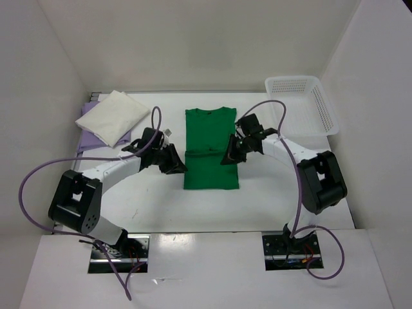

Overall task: Fold and stack the t-shirts
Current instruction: Fold the folded rectangular tshirt in 1/3 of the way, then grab one side of the 2/3 rectangular tshirt with both arms, then fold the long partially folded tshirt into a neat square

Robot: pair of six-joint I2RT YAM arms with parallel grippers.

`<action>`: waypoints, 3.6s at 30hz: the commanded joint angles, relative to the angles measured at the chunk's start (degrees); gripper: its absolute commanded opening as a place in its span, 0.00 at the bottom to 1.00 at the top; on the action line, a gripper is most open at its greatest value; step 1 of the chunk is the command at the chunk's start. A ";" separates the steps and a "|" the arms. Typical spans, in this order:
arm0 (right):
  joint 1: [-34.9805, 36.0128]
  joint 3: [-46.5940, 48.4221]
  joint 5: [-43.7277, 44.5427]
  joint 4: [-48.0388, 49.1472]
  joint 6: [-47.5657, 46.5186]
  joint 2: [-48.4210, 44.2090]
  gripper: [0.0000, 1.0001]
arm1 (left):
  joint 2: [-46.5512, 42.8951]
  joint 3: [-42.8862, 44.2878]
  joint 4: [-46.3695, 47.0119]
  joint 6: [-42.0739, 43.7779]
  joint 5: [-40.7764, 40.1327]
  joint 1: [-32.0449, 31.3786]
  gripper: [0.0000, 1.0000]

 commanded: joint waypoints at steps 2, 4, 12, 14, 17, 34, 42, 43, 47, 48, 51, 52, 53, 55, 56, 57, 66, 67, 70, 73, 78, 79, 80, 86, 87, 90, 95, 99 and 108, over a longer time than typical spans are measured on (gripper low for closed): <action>-0.22 7.82 -4.28 3.18 -0.71 6.27 0.02 | 3.14 1.66 5.78 -3.43 5.85 0.30 0.31; 0.57 10.37 -4.29 4.59 -0.71 8.22 0.00 | 5.34 1.04 7.73 -4.32 8.15 -0.57 0.31; 2.16 17.40 -4.90 2.84 -2.90 17.27 0.00 | 9.39 0.61 9.05 -4.32 7.80 -2.43 0.31; 2.16 17.93 -4.38 2.84 -2.90 18.42 0.00 | 9.39 -0.54 9.05 -4.32 6.06 -2.43 0.31; 2.16 21.18 -2.27 3.37 -4.13 22.72 0.00 | 10.52 -1.77 7.66 -2.92 4.82 -2.43 0.31; -0.83 17.34 -1.92 5.91 -2.29 13.79 0.35 | -1.25 -9.06 1.66 -1.77 -2.13 -2.43 0.51; -5.31 -9.02 -0.60 6.44 -0.44 -8.63 0.51 | 4.11 -8.01 6.41 -3.09 0.06 -0.58 0.50; -6.62 -13.48 -1.38 6.44 0.78 -10.12 0.55 | 5.33 -7.14 6.42 -3.09 0.59 -0.58 0.50; -7.69 -21.08 -3.49 7.67 3.42 -14.27 0.58 | 7.10 -6.61 6.95 -2.57 1.21 -0.58 0.47; -7.69 -22.39 -4.46 8.98 4.12 -14.27 0.58 | 7.71 -6.61 7.47 -2.57 1.21 -0.58 0.46; -7.69 -22.93 -4.29 10.03 5.53 -13.57 0.58 | 8.33 -6.61 7.47 -2.57 1.74 -0.58 0.42; -7.69 -22.93 -3.77 10.74 5.53 -13.04 0.58 | 8.94 -6.61 7.47 -2.57 1.74 -0.58 0.41; -7.69 -22.93 -3.76 10.75 6.14 -12.26 0.58 | 8.95 -6.61 7.47 -2.57 1.74 -0.58 0.39; -7.69 -22.93 -2.97 12.06 6.15 -9.81 0.55 | 8.95 -6.61 7.47 -2.57 1.74 -0.58 0.35; -7.69 -22.93 -2.97 12.68 6.15 -9.00 0.53 | 8.95 -6.61 7.47 -2.04 1.74 -0.58 0.34; -7.69 -23.45 -2.45 13.29 6.15 -8.13 0.50 | 8.95 -6.61 7.47 -2.04 1.74 -0.58 0.34; -7.69 -22.14 0.72 15.58 7.29 -5.04 0.08 | 9.47 -6.61 7.47 -1.52 1.74 -0.58 0.11; -7.69 -22.14 0.72 14.02 7.29 -5.04 0.01 | 8.87 -6.61 7.47 -1.51 1.74 -0.58 0.05; -6.12 -22.92 0.20 11.72 7.29 -8.81 0.00 | 6.93 -6.61 5.11 0.06 2.87 -0.58 0.00; -3.22 -24.07 0.19 7.16 9.39 -13.82 0.00 | 3.07 -7.31 -0.05 2.08 4.11 -0.58 0.00; 6.10 -27.32 -3.58 -3.29 15.37 -27.58 0.00 | -9.57 -9.68 -14.30 5.69 7.71 -0.58 0.00; 6.11 -27.33 -3.59 -5.23 17.03 -30.41 0.00 | -11.95 -9.68 -18.33 5.17 7.71 -0.58 0.00; 6.11 -27.94 -3.59 -7.25 17.05 -32.97 0.00 | -16.15 -9.07 -20.19 5.17 8.41 -0.58 0.00; -2.49 -14.55 -4.91 -12.63 8.38 -29.76 0.00 | -13.49 6.29 -23.39 4.47 8.42 2.75 0.00; -4.16 -11.80 -4.30 -11.67 6.78 -27.22 0.00 | -12.07 10.58 -20.16 4.47 8.42 3.28 0.00; -7.06 -1.25 -1.40 -7.37 1.42 -15.88 0.00 | -4.26 15.35 -13.57 4.47 6.94 6.71 0.00; -9.79 16.51 2.03 -3.75 -3.34 4.93 0.00 | 12.88 28.27 -6.43 4.47 5.25 8.56 0.00; -11.81 22.94 2.74 -3.23 -3.95 9.89 0.00 | 21.84 37.76 -4.66 3.85 3.85 8.56 0.00; -16.21 22.50 4.94 -1.56 -5.18 16.22 0.00 | 37.41 50.25 -1.49 1.13 2.53 7.51 0.01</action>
